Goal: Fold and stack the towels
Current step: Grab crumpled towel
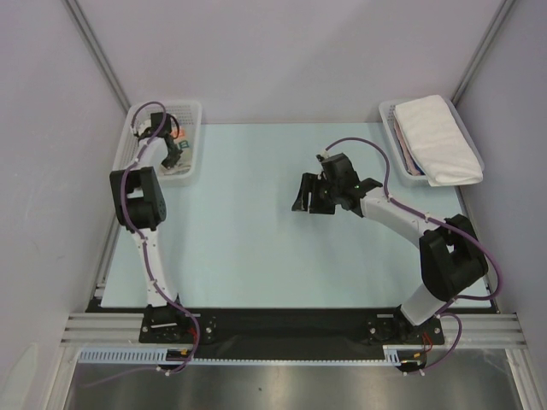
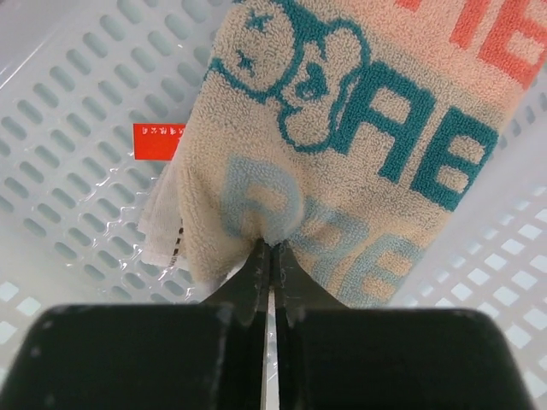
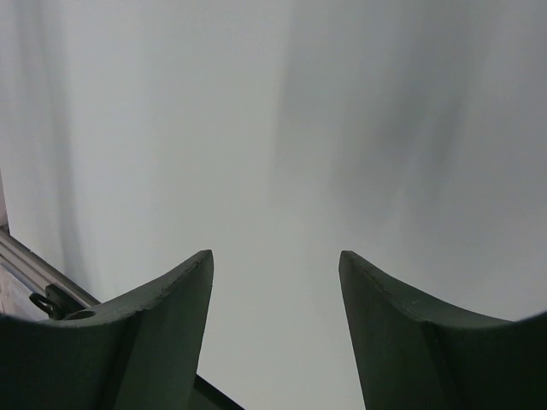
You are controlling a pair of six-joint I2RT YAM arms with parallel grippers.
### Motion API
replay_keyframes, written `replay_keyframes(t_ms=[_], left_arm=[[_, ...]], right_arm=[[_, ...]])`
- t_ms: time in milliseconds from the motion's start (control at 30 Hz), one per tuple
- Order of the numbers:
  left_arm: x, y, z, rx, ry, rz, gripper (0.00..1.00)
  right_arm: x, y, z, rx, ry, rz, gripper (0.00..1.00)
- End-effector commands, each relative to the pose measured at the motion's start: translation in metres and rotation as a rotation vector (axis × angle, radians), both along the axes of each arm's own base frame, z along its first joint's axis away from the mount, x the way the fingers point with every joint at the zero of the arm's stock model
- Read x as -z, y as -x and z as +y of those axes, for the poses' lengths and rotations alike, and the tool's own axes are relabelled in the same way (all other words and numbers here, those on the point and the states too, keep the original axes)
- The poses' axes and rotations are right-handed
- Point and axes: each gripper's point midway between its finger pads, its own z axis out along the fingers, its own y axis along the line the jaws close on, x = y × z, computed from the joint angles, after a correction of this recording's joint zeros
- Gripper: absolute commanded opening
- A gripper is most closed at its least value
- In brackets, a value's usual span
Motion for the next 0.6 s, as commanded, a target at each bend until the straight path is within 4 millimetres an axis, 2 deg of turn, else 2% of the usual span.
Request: replay_keyframes(t_ms=[0,33,67,133,167,200,233,267,300,333,367,400,433,467,500,533,567], left_arm=[[-0.054,-0.024,0.004,0.019,-0.007,-0.16,0.0],[-0.067,-0.025,0.004,0.021,-0.011,-0.189,0.0],[-0.094,-0.026,0.001,0.033,-0.019,-0.239,0.0],[-0.129,-0.033,-0.003,0.06,-0.04,-0.327,0.0],[-0.148,-0.034,-0.012,0.094,-0.069,-0.357,0.0],[-0.183,-0.032,-0.015,0.104,-0.093,-0.425,0.0],[-0.203,-0.029,-0.02,0.114,-0.114,-0.463,0.0],[-0.215,-0.025,-0.03,0.14,-0.141,-0.481,0.0],[-0.257,-0.018,-0.037,0.149,-0.165,-0.576,0.0],[-0.273,-0.012,-0.042,0.155,-0.181,-0.613,0.0],[-0.276,-0.007,-0.054,0.185,-0.191,-0.624,0.01],[-0.299,-0.002,-0.055,0.184,-0.209,-0.686,0.0],[-0.328,0.011,-0.071,0.215,-0.224,-0.742,0.0],[-0.336,0.02,-0.087,0.242,-0.225,-0.763,0.0],[-0.349,0.027,-0.096,0.254,-0.233,-0.797,0.0],[-0.366,0.044,-0.118,0.299,-0.235,-0.834,0.0],[-0.372,0.053,-0.128,0.316,-0.236,-0.851,0.0]], right_arm=[[-0.012,-0.009,0.004,-0.018,-0.019,-0.052,0.66],[-0.011,-0.01,0.004,-0.018,-0.016,-0.051,0.66],[-0.012,-0.01,0.005,-0.02,-0.017,-0.052,0.66],[-0.012,-0.011,0.005,-0.021,-0.017,-0.055,0.66],[-0.014,-0.012,0.006,-0.021,-0.022,-0.06,0.66],[-0.013,-0.013,0.006,-0.021,-0.02,-0.061,0.65],[-0.014,-0.015,0.006,-0.017,-0.019,-0.069,0.65],[-0.015,-0.016,0.006,-0.014,-0.02,-0.074,0.65],[-0.019,-0.017,0.007,-0.014,-0.027,-0.084,0.66],[-0.02,-0.019,0.008,-0.013,-0.029,-0.09,0.65],[-0.021,-0.019,0.007,-0.01,-0.033,-0.09,0.65],[-0.025,-0.02,0.009,-0.008,-0.042,-0.098,0.65],[-0.027,-0.02,0.01,-0.01,-0.05,-0.097,0.65],[-0.028,-0.02,0.01,-0.008,-0.054,-0.099,0.65],[-0.032,-0.021,0.011,-0.006,-0.06,-0.106,0.65],[-0.034,-0.022,0.01,0.006,-0.063,-0.108,0.65],[-0.037,-0.023,0.009,0.011,-0.064,-0.117,0.65]])
